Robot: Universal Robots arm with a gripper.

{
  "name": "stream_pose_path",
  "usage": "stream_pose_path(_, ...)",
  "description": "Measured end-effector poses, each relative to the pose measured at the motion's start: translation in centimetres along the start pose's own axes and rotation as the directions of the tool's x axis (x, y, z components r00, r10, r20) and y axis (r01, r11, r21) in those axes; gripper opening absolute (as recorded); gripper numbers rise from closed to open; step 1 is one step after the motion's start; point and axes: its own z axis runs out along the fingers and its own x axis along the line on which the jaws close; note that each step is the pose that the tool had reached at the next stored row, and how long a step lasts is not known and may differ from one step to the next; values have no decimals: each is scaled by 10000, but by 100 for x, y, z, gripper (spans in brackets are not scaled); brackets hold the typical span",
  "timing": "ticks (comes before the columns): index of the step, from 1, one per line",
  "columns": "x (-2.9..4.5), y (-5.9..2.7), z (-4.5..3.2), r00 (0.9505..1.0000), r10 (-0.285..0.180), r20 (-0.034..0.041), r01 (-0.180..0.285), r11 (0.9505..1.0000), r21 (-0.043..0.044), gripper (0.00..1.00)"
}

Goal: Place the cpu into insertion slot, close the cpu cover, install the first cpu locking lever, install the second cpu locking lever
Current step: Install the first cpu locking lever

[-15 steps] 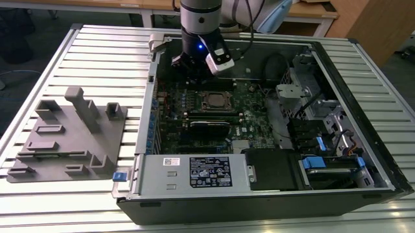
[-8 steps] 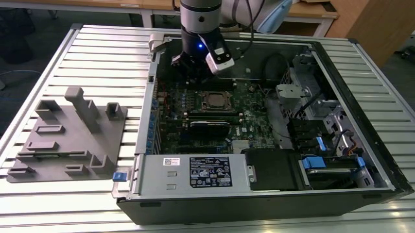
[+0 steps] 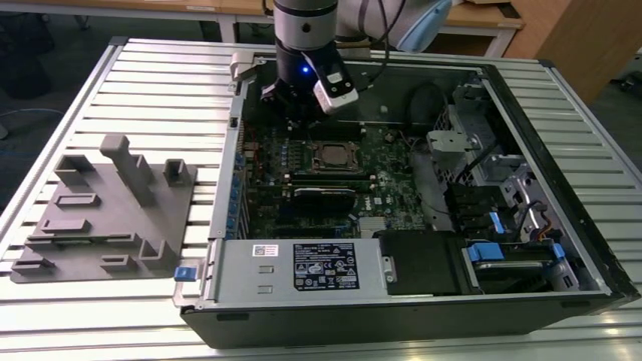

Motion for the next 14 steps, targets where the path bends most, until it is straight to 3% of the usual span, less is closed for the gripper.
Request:
stream_pose_path(1,15,0,0,10000,1,2,-1,10000,-10,11)
stream_pose_path(2,29,0,0,10000,4,2,-4,10000,-85,11)
stream_pose_path(4,49,0,0,10000,10,2,-10,9996,-282,11)
stream_pose_path(8,93,0,-2,10000,20,0,-20,9985,-553,11)
stream_pose_path(14,124,0,-2,10000,39,-2,-39,9943,-1065,11)
